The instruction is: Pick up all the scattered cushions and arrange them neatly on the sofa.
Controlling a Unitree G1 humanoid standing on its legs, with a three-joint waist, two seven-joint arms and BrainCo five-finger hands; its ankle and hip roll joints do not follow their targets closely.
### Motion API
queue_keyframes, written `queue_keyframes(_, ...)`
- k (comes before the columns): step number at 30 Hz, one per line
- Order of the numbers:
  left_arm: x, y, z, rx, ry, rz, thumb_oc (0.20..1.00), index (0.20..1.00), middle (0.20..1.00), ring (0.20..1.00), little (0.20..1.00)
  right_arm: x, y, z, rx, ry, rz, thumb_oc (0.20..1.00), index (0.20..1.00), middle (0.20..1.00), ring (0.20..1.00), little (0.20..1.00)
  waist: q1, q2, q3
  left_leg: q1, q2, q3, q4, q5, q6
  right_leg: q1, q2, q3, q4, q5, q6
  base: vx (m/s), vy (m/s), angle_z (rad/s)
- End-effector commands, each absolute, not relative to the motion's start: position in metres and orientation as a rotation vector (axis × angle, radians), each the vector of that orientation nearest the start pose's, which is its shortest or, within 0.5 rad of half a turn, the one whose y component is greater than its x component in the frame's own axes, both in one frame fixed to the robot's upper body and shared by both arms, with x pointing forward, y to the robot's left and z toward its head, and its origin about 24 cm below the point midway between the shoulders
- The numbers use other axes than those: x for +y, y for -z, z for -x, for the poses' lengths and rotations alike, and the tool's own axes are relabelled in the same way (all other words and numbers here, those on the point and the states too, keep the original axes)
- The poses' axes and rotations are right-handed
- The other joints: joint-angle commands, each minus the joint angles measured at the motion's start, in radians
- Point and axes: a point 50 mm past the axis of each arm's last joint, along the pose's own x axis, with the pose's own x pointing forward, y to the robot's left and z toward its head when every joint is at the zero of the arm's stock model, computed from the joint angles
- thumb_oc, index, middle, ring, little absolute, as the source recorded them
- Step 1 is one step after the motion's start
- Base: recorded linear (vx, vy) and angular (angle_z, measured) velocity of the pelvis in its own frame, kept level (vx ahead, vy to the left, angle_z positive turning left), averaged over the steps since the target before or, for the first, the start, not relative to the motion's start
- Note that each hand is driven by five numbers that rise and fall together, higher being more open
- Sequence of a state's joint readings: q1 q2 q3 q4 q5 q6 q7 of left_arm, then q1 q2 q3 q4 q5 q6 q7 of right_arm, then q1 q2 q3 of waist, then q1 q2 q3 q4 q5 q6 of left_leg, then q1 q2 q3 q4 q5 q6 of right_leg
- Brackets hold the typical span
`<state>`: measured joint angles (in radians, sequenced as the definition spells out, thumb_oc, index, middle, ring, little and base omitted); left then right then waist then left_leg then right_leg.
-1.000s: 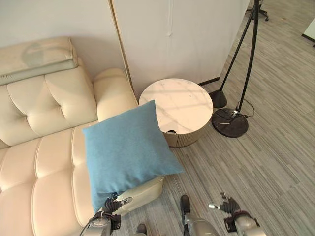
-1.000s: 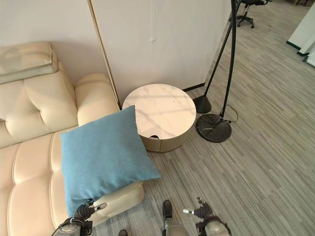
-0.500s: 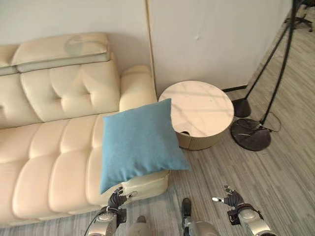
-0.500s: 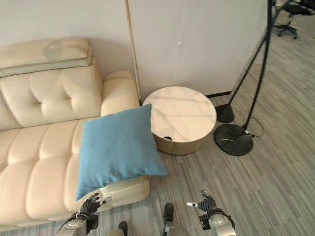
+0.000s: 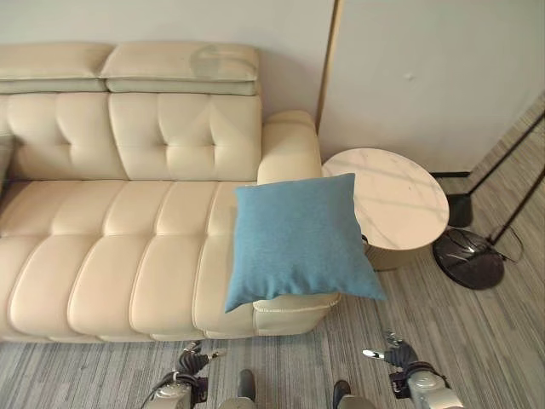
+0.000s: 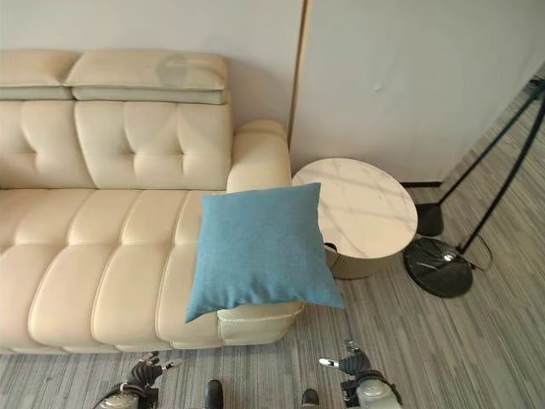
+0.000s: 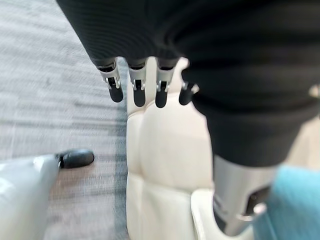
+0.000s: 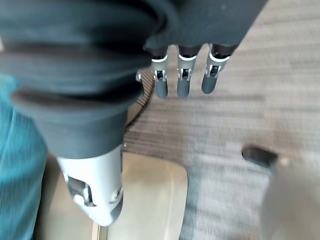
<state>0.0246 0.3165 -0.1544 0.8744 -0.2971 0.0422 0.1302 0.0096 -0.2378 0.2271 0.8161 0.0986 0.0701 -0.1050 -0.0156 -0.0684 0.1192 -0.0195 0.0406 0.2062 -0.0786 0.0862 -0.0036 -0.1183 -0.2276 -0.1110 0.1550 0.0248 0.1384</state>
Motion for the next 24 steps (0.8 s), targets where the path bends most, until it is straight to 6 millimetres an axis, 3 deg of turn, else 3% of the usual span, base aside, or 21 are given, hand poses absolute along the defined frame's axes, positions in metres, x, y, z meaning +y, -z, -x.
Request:
queue_keyframes(1, 0.250, 0.118, -0.164, 0.866, -0.259, -0.159, 1.000, 1.000, 1.000, 1.000, 1.000, -0.213, 0.117, -0.176, 0.843, 0.035, 0.317, 1.000, 1.000, 1.000, 1.000, 1.000, -0.024, 0.019, 0.022, -0.014, 0.033, -0.044, -0.002, -0.066, -0.026, 0.013, 0.103, 0.011, -0.013, -0.086, -0.010, 0.04, 0.030, -0.41)
queue_keyframes(4, 0.256, 0.117, -0.165, 0.861, -0.286, -0.159, 1.000, 1.000, 1.000, 1.000, 1.000, -0.219, 0.120, -0.170, 0.865, 0.063, 0.323, 1.000, 1.000, 1.000, 1.000, 1.000, -0.036, 0.012, 0.026, 0.011, 0.010, -0.053, 0.000, -0.075, -0.026, 0.041, 0.119, 0.025, -0.146, -0.057, -0.011, 0.10, 0.025, -0.15)
queue_keyframes(10, 0.270, 0.114, -0.162, 0.848, -0.401, -0.108, 1.000, 1.000, 1.000, 1.000, 1.000, -0.237, 0.116, -0.171, 0.863, 0.132, 0.363, 1.000, 1.000, 1.000, 1.000, 1.000, -0.031, 0.009, -0.002, 0.038, 0.018, -0.061, -0.009, -0.082, -0.036, 0.111, 0.121, 0.001, -0.196, -0.059, -0.016, 0.10, -0.049, 0.05)
queue_keyframes(14, 0.307, 0.086, -0.183, 0.738, -0.523, -0.120, 1.000, 1.000, 1.000, 1.000, 1.000, -0.267, 0.085, -0.201, 0.747, 0.174, 0.468, 1.000, 1.000, 1.000, 1.000, 1.000, -0.026, 0.000, -0.017, 0.052, 0.022, -0.069, -0.009, -0.090, -0.044, 0.145, 0.117, -0.013, -0.220, -0.060, -0.013, 0.08, -0.054, 0.09)
queue_keyframes(16, 0.337, 0.054, -0.207, 0.610, -0.613, -0.110, 1.000, 1.000, 1.000, 1.000, 1.000, -0.287, 0.045, -0.239, 0.609, 0.200, 0.544, 1.000, 1.000, 1.000, 1.000, 1.000, -0.026, 0.000, -0.022, 0.052, 0.024, -0.067, -0.009, -0.093, -0.050, 0.151, 0.113, -0.014, -0.226, -0.059, -0.008, 0.07, -0.028, 0.15)
queue_keyframes(17, 0.344, 0.046, -0.213, 0.588, -0.625, -0.113, 1.000, 1.000, 1.000, 1.000, 1.000, -0.289, 0.036, -0.248, 0.579, 0.199, 0.564, 1.000, 1.000, 1.000, 1.000, 1.000, -0.025, 0.001, -0.024, 0.052, 0.024, -0.065, -0.009, -0.094, -0.051, 0.152, 0.112, -0.015, -0.229, -0.058, -0.007, 0.06, -0.001, 0.09)
queue_keyframes(19, 0.348, 0.039, -0.227, 0.597, -0.617, -0.098, 1.000, 1.000, 1.000, 1.000, 1.000, -0.279, 0.023, -0.273, 0.545, 0.167, 0.580, 1.000, 1.000, 1.000, 1.000, 1.000, -0.026, 0.007, -0.023, 0.047, 0.024, -0.067, -0.009, -0.094, -0.056, 0.144, 0.113, -0.016, -0.230, -0.056, -0.005, 0.05, 0.016, 0.00)
queue_keyframes(24, 0.338, 0.036, -0.244, 0.603, -0.554, -0.106, 1.000, 1.000, 1.000, 1.000, 1.000, -0.262, 0.025, -0.287, 0.559, 0.138, 0.558, 1.000, 1.000, 1.000, 1.000, 1.000, -0.026, 0.012, -0.016, 0.024, 0.024, -0.069, -0.009, -0.088, -0.057, 0.120, 0.113, -0.015, -0.227, -0.054, -0.005, -0.01, 0.003, 0.01)
